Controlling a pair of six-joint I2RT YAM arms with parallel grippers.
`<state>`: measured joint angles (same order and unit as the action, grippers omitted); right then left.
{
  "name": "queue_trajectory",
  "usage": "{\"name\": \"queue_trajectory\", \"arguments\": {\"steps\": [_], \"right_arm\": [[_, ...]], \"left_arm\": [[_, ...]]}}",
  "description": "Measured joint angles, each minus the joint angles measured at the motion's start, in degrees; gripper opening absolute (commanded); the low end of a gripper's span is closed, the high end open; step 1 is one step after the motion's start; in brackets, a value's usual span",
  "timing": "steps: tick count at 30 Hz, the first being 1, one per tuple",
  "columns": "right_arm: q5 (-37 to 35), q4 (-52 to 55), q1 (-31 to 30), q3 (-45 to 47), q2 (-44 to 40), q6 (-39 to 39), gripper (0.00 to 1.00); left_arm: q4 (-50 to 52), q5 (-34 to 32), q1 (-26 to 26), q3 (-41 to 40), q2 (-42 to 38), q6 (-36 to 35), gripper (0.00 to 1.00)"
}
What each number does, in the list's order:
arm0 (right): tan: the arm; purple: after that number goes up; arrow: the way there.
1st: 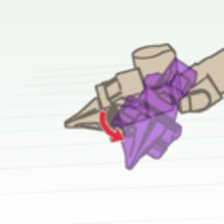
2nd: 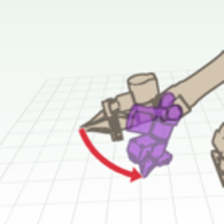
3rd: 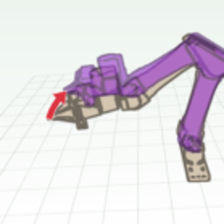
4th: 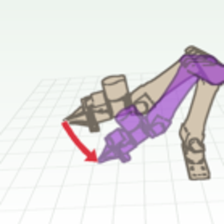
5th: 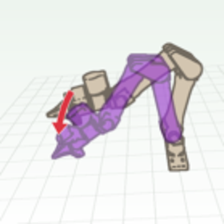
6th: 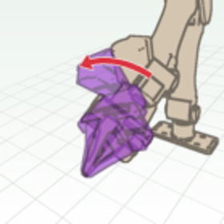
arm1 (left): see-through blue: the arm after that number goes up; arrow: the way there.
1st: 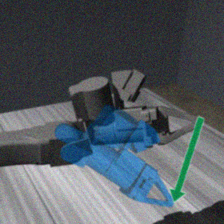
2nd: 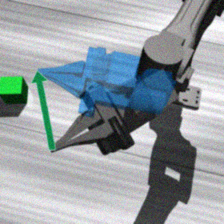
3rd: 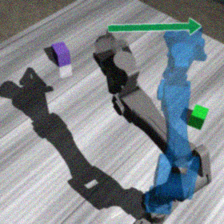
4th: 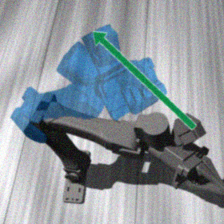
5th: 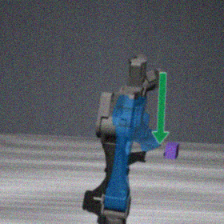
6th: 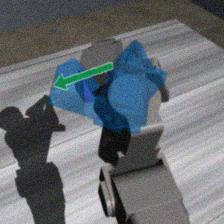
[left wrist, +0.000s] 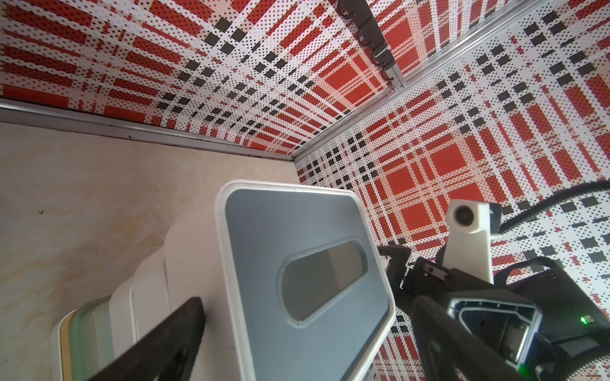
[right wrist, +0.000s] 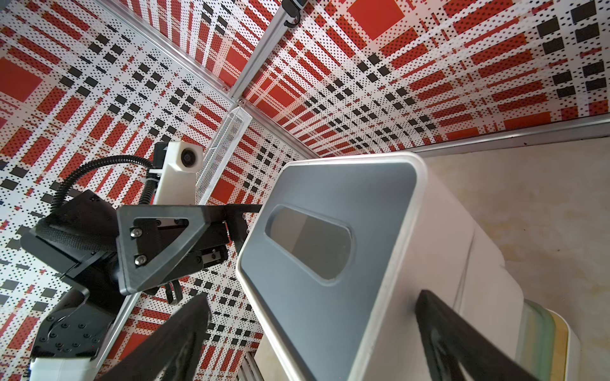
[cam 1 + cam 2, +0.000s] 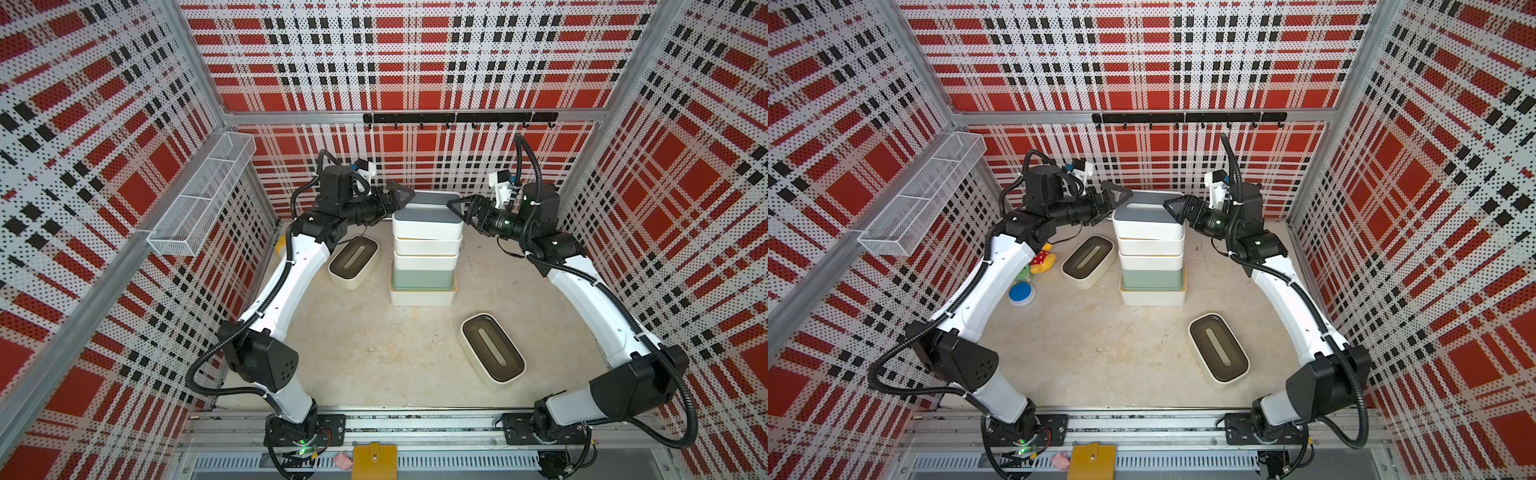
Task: Stack the tissue boxes
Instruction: Adjust the tissue box on the tissue box.
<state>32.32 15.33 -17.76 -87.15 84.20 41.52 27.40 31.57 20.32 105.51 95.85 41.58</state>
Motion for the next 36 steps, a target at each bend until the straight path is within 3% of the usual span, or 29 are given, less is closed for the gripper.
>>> {"name": "queue_trajectory", "arguments": {"steps": [36], "right_arm": [[-2.0,0.8,0.0,0.6,-0.7,-0.3,0.99]], "left_arm": [[2.3,-0.5,0.9,1.4,-0.3,0.2,1.0]]}}
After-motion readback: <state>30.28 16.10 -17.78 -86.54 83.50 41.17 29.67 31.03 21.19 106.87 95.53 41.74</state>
